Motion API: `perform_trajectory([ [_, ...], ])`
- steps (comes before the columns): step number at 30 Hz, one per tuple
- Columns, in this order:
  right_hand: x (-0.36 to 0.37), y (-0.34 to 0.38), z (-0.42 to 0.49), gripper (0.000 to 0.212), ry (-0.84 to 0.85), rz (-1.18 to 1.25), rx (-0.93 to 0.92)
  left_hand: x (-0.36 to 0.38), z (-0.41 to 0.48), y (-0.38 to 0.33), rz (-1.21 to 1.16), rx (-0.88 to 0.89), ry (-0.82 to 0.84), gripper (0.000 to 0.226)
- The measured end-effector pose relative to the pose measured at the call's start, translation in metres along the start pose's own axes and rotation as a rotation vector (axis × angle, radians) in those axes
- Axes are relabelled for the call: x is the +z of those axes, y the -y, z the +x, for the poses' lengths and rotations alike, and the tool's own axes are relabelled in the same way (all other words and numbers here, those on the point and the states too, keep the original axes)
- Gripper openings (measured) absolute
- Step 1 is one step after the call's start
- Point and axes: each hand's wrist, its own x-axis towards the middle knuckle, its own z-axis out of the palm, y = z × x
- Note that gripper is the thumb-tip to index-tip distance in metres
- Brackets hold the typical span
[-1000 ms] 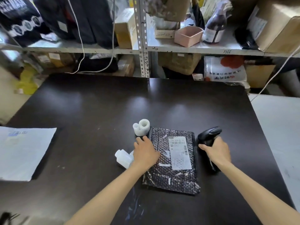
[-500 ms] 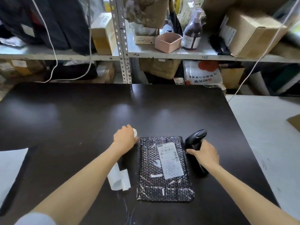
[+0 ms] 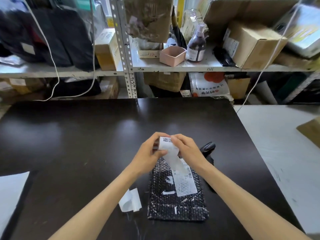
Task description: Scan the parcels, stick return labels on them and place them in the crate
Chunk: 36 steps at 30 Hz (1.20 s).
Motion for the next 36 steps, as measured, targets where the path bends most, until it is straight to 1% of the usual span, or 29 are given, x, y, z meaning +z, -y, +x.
perform_trajectory([
  [2,0.002,0.007,-0.005,0.018,-0.014,0.115,-0.031,0.000,-0.005,-0.007,-0.079,0.004,-0.028,0.044],
  [8,-0.001,0.026,-0.022,0.018,-0.055,0.199,-0.083,-0.011,-0.011,-0.015,-0.159,-0.016,-0.054,0.045],
  [9,-0.001,0.029,-0.025,0.017,-0.061,0.160,-0.105,-0.013,-0.012,-0.016,-0.153,-0.019,-0.058,0.044],
  [11,0.000,0.034,-0.031,0.016,-0.089,-0.036,-0.202,-0.017,-0.013,-0.016,-0.140,-0.024,-0.081,0.040],
  [13,0.001,0.038,-0.037,0.022,-0.118,-0.190,-0.315,-0.020,-0.014,-0.015,-0.142,-0.023,-0.103,0.036],
  [16,0.001,0.043,-0.040,0.022,-0.193,-0.283,-0.440,-0.024,-0.017,-0.014,-0.125,-0.014,-0.093,0.034],
  [18,0.003,0.045,-0.041,0.016,-0.188,-0.320,-0.491,-0.025,-0.020,-0.014,-0.121,-0.022,-0.088,0.039],
  [21,0.004,0.047,-0.040,0.010,-0.159,-0.390,-0.532,-0.025,-0.023,-0.015,-0.118,-0.041,-0.094,0.046],
  [26,-0.002,0.051,-0.036,0.010,-0.127,-0.484,-0.599,-0.026,-0.024,-0.019,-0.147,-0.054,-0.087,0.045],
  [29,-0.004,0.053,-0.036,0.011,-0.130,-0.486,-0.614,-0.027,-0.023,-0.022,-0.162,-0.055,-0.080,0.048],
  [36,-0.007,0.055,-0.034,0.010,-0.140,-0.488,-0.605,-0.026,-0.022,-0.026,-0.177,-0.061,-0.064,0.042],
])
